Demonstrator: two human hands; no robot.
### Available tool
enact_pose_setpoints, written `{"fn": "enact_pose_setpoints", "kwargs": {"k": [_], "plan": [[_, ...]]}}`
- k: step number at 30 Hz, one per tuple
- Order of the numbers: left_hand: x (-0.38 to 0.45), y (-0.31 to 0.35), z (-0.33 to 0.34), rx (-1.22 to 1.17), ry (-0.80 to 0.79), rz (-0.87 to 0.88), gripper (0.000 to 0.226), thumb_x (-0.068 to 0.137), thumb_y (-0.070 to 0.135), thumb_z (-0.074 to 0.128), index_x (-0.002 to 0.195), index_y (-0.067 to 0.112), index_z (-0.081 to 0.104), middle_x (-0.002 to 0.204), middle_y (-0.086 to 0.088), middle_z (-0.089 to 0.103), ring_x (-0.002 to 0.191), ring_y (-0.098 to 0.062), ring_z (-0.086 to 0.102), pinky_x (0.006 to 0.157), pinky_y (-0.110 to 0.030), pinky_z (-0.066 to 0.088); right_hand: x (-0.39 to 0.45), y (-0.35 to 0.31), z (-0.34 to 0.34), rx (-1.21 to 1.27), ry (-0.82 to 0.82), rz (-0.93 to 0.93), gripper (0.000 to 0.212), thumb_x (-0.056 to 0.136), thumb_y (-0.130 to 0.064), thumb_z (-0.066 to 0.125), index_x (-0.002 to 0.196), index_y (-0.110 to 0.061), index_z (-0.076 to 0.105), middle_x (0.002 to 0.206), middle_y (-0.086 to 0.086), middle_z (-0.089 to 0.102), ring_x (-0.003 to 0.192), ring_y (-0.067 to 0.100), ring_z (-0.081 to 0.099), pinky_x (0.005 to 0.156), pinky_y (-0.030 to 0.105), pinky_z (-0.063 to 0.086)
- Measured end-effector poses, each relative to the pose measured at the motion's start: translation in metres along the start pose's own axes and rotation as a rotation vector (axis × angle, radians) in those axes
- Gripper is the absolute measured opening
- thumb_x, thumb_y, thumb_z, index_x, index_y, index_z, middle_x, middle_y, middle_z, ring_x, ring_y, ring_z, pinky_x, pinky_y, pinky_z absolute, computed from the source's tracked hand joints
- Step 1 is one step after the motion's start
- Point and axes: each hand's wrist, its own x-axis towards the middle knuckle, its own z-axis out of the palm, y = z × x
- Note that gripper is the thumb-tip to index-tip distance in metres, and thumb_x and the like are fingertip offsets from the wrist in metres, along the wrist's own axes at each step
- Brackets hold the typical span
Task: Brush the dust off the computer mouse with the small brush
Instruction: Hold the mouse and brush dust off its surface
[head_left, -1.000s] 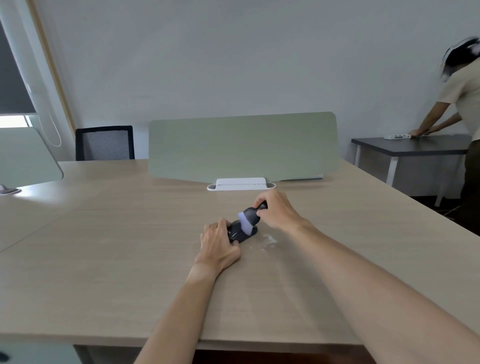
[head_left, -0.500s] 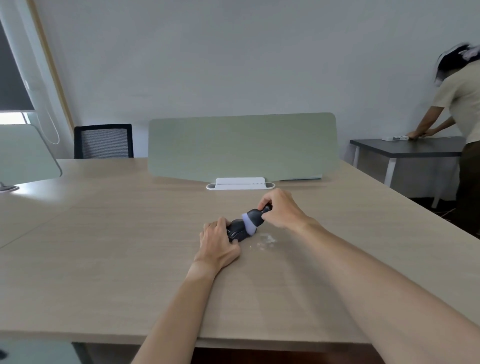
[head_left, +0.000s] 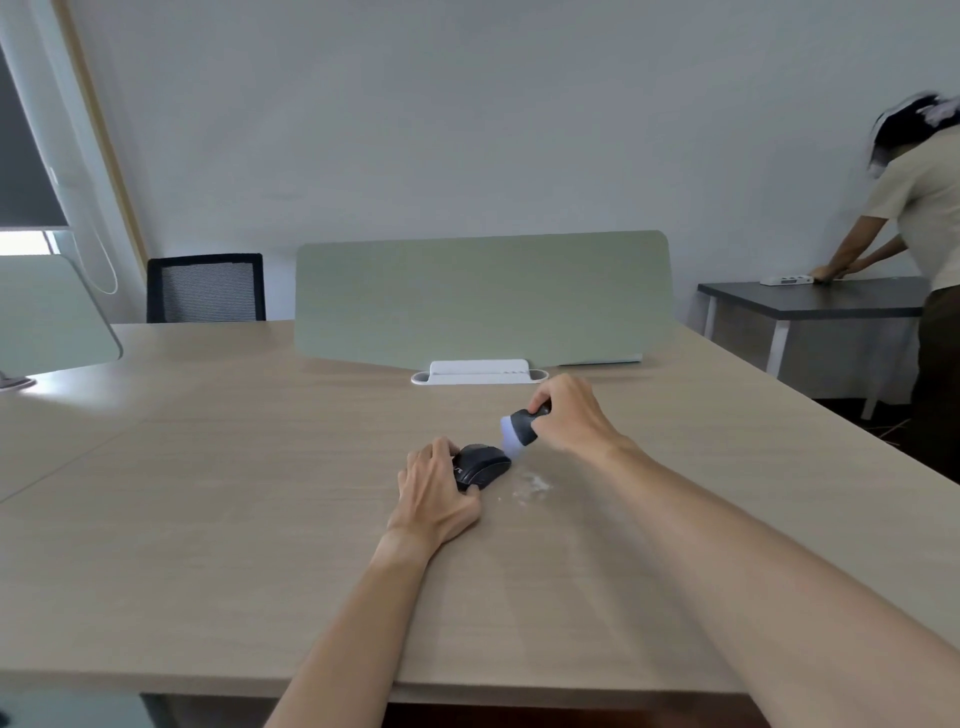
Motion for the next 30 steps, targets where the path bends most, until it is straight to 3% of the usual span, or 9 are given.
{"fn": "enact_pose_setpoints", "kwargs": {"k": [4, 6, 13, 15, 17, 19, 23, 27, 30], "plan": [[0.002, 0.001, 0.0, -0.03, -0.044, 0.045, 0.037, 0.07, 0.03, 0.057, 0.104, 0.025, 0.045, 0.103, 0.005, 0.06, 0.103, -0.025, 0.053, 0.081, -0.035, 0.033, -0.007, -0.014, 0.0, 0.22, -0.094, 0.038, 0.015, 0.07, 0.001, 0.061, 0.075, -0.008, 0.073, 0.054, 0.005, 0.066, 0.054, 0.015, 0.061, 0.05, 0.013, 0.046], [0.003, 0.001, -0.001, -0.036, -0.043, 0.044, 0.029, 0.071, 0.032, 0.059, 0.094, 0.023, 0.045, 0.092, 0.004, 0.06, 0.095, -0.028, 0.056, 0.075, -0.034, 0.034, -0.011, -0.019, 0.006, 0.216, -0.199, 0.034, 0.011, 0.07, -0.002, 0.063, 0.072, -0.01, 0.071, 0.053, 0.008, 0.067, 0.045, 0.011, 0.06, 0.042, 0.008, 0.04], [0.0, 0.0, -0.001, -0.036, -0.029, 0.012, 0.048, 0.066, 0.047, 0.066, 0.11, 0.034, 0.051, 0.103, 0.006, 0.058, 0.101, -0.018, 0.049, 0.085, -0.031, 0.034, -0.003, -0.011, 0.006, 0.019, -0.042, 0.036, 0.029, 0.077, 0.004, 0.052, 0.094, -0.006, 0.072, 0.105, 0.015, 0.065, 0.096, 0.03, 0.063, 0.077, 0.034, 0.054], [0.001, 0.001, -0.001, -0.029, -0.052, 0.016, 0.048, 0.065, 0.049, 0.061, 0.11, 0.036, 0.049, 0.103, 0.007, 0.056, 0.102, -0.017, 0.048, 0.085, -0.032, 0.034, -0.002, -0.018, 0.004, 0.072, -0.032, 0.027, 0.024, 0.075, 0.003, 0.053, 0.089, -0.002, 0.073, 0.098, 0.016, 0.066, 0.088, 0.029, 0.063, 0.072, 0.031, 0.05], [0.002, 0.0, -0.001, -0.015, -0.049, 0.032, 0.022, 0.067, 0.045, 0.054, 0.085, 0.036, 0.047, 0.088, 0.006, 0.054, 0.094, -0.022, 0.054, 0.077, -0.033, 0.036, -0.006, -0.029, 0.005, 0.163, -0.102, 0.032, 0.018, 0.073, 0.002, 0.055, 0.08, 0.006, 0.071, 0.073, 0.016, 0.067, 0.065, 0.025, 0.059, 0.064, 0.029, 0.047], [0.001, 0.001, -0.002, -0.037, -0.044, 0.034, 0.019, 0.066, 0.044, 0.051, 0.069, 0.033, 0.036, 0.073, 0.008, 0.048, 0.08, -0.025, 0.054, 0.071, -0.032, 0.035, -0.01, -0.037, 0.008, 0.206, -0.176, 0.044, 0.021, 0.072, 0.001, 0.055, 0.081, 0.013, 0.069, 0.058, 0.016, 0.062, 0.054, 0.022, 0.054, 0.058, 0.026, 0.045], [0.0, 0.0, -0.002, -0.024, -0.012, 0.008, 0.033, 0.065, 0.047, 0.062, 0.094, 0.031, 0.055, 0.082, 0.007, 0.054, 0.088, -0.023, 0.056, 0.077, -0.032, 0.038, -0.01, -0.03, 0.006, 0.15, -0.197, 0.064, 0.021, 0.072, 0.002, 0.054, 0.082, 0.01, 0.071, 0.065, 0.02, 0.067, 0.056, 0.022, 0.059, 0.058, 0.028, 0.05], [-0.001, 0.001, -0.002, -0.017, -0.009, 0.001, 0.056, 0.062, 0.052, 0.065, 0.115, 0.036, 0.054, 0.106, 0.006, 0.056, 0.108, -0.022, 0.051, 0.09, -0.033, 0.035, -0.007, -0.016, 0.002, 0.101, -0.078, 0.089, 0.025, 0.071, 0.006, 0.049, 0.082, 0.007, 0.071, 0.087, 0.022, 0.069, 0.079, 0.031, 0.064, 0.066, 0.034, 0.052], [-0.001, 0.002, -0.004, 0.013, -0.032, 0.047, 0.052, 0.064, 0.044, 0.06, 0.115, 0.037, 0.052, 0.114, 0.014, 0.055, 0.112, -0.021, 0.049, 0.087, -0.036, 0.037, -0.008, -0.015, 0.002, 0.176, -0.088, 0.096, 0.02, 0.069, 0.003, 0.053, 0.078, 0.012, 0.069, 0.062, 0.019, 0.062, 0.057, 0.024, 0.053, 0.055, 0.027, 0.044]]}}
